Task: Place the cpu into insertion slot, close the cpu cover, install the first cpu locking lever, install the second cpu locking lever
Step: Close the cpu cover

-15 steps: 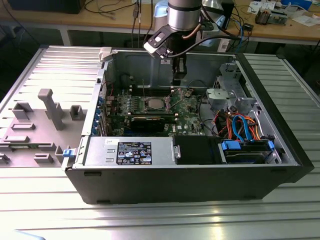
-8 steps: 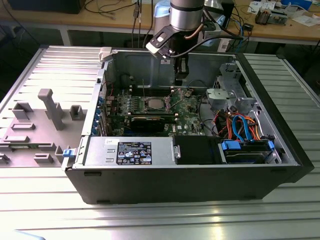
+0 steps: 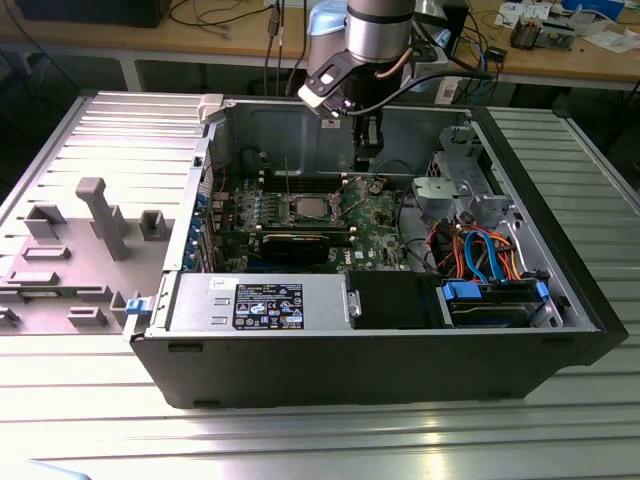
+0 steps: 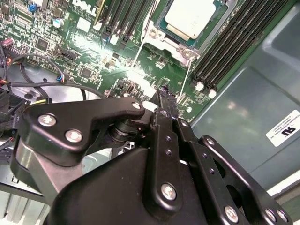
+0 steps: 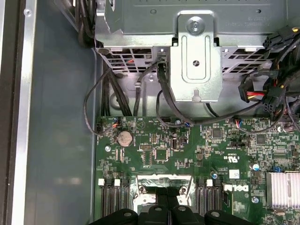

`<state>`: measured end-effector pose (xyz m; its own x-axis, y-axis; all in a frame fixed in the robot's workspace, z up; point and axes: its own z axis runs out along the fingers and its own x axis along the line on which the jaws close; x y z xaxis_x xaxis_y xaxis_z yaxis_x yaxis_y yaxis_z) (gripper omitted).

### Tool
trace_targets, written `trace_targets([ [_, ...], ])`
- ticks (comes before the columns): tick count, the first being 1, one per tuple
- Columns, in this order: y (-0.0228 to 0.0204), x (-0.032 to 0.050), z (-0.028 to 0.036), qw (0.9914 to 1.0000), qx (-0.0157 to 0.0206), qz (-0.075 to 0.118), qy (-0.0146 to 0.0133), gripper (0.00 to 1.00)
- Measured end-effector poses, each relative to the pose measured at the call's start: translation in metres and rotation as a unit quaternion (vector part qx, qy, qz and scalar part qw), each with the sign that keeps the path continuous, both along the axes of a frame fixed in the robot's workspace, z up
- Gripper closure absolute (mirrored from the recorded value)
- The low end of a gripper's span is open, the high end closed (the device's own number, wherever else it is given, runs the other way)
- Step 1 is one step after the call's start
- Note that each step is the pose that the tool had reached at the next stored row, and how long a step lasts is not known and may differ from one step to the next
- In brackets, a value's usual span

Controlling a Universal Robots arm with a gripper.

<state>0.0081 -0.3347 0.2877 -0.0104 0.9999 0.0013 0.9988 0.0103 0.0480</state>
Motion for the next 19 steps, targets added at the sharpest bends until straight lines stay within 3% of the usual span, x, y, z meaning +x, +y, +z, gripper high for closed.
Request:
trace_targets([
  [19,0.0,0.0062,-0.0006,1.0,-0.0002,0.0,0.0,0.89],
])
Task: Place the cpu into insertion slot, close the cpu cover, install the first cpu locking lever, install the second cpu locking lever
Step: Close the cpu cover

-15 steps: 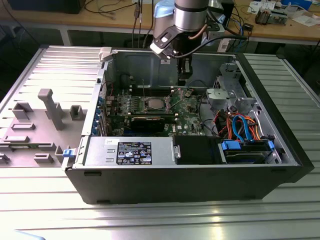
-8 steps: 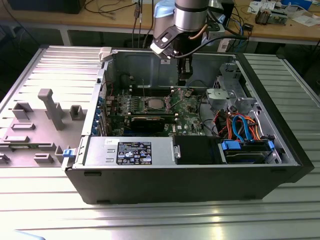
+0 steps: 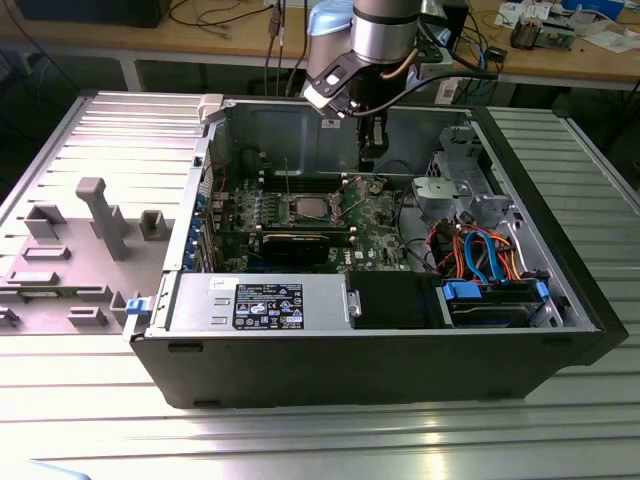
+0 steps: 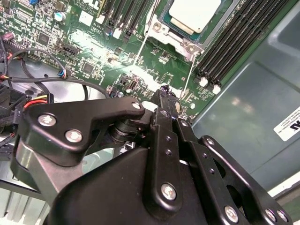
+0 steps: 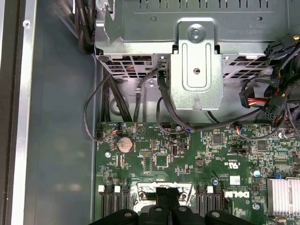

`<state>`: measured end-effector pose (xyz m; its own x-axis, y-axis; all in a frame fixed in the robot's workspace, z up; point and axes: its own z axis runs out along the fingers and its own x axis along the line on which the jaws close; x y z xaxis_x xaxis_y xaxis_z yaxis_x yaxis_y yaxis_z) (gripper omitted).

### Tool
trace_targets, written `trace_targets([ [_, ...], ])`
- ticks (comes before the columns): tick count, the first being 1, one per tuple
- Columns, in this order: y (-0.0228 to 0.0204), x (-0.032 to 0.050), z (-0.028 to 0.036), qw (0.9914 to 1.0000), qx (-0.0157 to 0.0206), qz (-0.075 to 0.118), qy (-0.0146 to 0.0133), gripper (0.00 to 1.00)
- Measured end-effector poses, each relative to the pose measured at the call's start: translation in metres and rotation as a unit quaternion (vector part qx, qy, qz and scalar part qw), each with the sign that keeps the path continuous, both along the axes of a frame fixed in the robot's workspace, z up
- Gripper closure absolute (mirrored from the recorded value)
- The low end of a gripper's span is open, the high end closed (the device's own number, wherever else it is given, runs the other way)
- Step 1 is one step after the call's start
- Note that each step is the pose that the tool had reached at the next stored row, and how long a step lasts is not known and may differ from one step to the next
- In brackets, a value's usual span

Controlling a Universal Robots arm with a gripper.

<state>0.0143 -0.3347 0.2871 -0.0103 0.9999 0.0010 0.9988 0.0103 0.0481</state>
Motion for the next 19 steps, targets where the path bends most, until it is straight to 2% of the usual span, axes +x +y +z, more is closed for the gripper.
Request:
trace_targets([
  [5,0.0,0.0012,0.0,1.0,-0.0003,0.0,0.0,0.89],
  [12,0.0004,0.0096,-0.0001,1.0,-0.0003,0.0,0.0,0.89],
  [19,0.0028,0.0142,-0.0029,1.0,-0.0002,0.0,0.0,0.89],
])
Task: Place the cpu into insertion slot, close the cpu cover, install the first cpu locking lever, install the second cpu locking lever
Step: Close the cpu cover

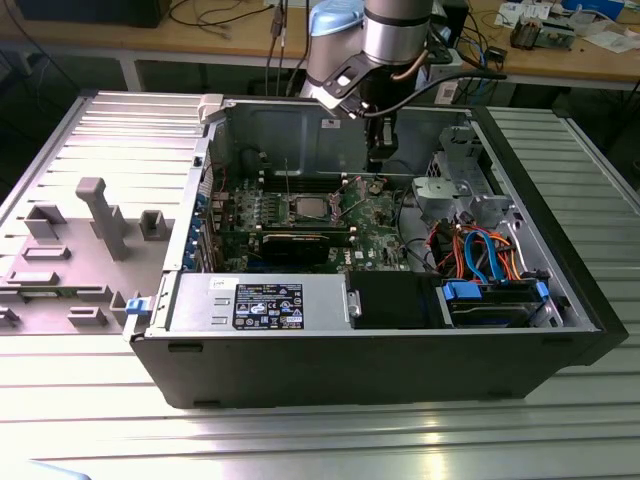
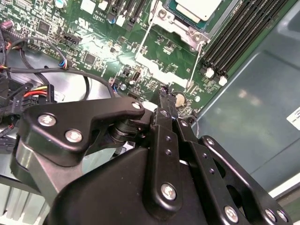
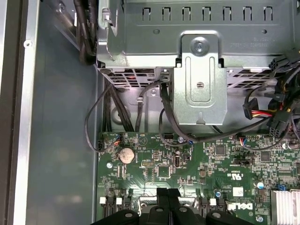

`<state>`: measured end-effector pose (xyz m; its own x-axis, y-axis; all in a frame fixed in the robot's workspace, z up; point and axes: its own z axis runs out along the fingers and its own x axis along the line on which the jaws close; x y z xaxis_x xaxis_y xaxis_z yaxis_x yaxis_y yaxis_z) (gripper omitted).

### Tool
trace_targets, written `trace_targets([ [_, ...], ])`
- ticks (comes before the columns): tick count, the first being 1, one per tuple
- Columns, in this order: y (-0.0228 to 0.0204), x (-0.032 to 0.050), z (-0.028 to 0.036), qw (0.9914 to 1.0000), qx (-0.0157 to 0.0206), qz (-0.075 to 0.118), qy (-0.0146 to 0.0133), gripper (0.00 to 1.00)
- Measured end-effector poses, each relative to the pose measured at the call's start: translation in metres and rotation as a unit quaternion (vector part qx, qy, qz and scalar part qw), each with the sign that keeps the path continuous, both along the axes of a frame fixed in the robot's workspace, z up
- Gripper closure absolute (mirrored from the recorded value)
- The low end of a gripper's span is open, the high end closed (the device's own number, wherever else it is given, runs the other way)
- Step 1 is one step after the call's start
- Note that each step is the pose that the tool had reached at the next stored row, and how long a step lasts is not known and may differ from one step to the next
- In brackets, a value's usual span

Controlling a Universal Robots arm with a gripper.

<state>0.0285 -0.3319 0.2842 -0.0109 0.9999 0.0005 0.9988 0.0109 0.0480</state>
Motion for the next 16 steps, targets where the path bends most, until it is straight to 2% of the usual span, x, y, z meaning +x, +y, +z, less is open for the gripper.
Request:
trace_targets([
  [4,0.0008,0.0021,-0.0046,1.0,-0.0001,0.0,0.0,0.89],
  [9,0.0012,0.004,-0.014,1.0,0.0,0.0,0.0003,0.89],
  [10,0.0014,0.0064,-0.0147,1.0,-0.0001,0.0,0.002,0.89],
  [13,0.0017,0.0107,-0.0164,0.99999,-0.0002,0.0,0.0049,0.89],
  [16,0.0019,0.0117,-0.0211,0.99998,-0.0002,0.0,0.0057,0.89],
])
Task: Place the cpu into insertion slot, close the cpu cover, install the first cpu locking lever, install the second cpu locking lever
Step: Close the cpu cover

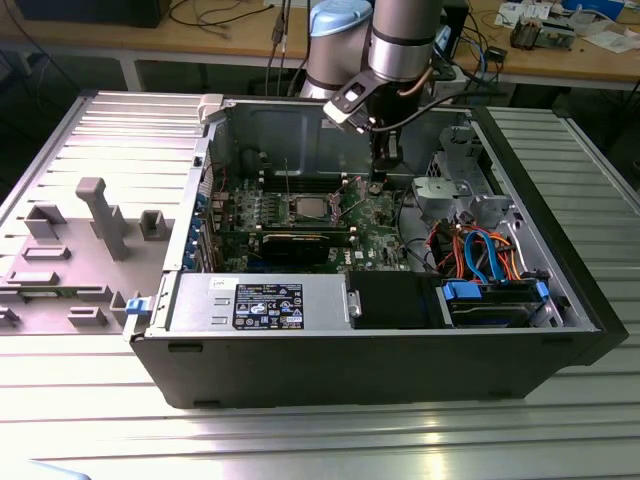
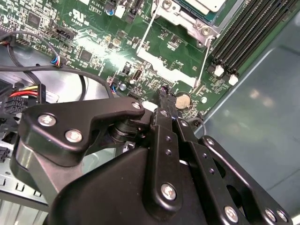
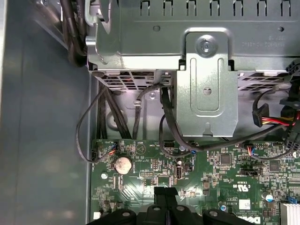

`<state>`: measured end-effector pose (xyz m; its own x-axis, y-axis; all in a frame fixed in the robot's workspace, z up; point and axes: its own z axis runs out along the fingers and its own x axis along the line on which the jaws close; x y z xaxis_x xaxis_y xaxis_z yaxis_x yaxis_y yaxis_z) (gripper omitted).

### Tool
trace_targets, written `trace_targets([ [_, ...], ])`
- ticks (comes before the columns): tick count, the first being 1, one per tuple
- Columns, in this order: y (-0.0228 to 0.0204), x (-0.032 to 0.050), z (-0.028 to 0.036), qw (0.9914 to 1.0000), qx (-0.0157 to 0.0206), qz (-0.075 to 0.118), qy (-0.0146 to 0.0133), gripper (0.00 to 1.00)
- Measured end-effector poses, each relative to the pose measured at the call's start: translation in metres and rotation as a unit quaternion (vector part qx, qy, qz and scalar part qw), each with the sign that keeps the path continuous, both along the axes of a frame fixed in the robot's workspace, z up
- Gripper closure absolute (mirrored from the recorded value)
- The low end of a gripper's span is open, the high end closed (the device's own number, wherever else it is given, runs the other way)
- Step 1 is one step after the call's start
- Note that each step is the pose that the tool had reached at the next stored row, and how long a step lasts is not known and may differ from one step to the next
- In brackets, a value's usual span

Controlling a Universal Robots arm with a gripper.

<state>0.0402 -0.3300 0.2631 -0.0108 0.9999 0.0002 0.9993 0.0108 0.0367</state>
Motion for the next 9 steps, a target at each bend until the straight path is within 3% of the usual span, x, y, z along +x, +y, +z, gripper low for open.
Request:
trace_targets([
  [9,0.0,0.0001,-0.0009,1.0,0.0001,0.0,0.0,0.89],
])
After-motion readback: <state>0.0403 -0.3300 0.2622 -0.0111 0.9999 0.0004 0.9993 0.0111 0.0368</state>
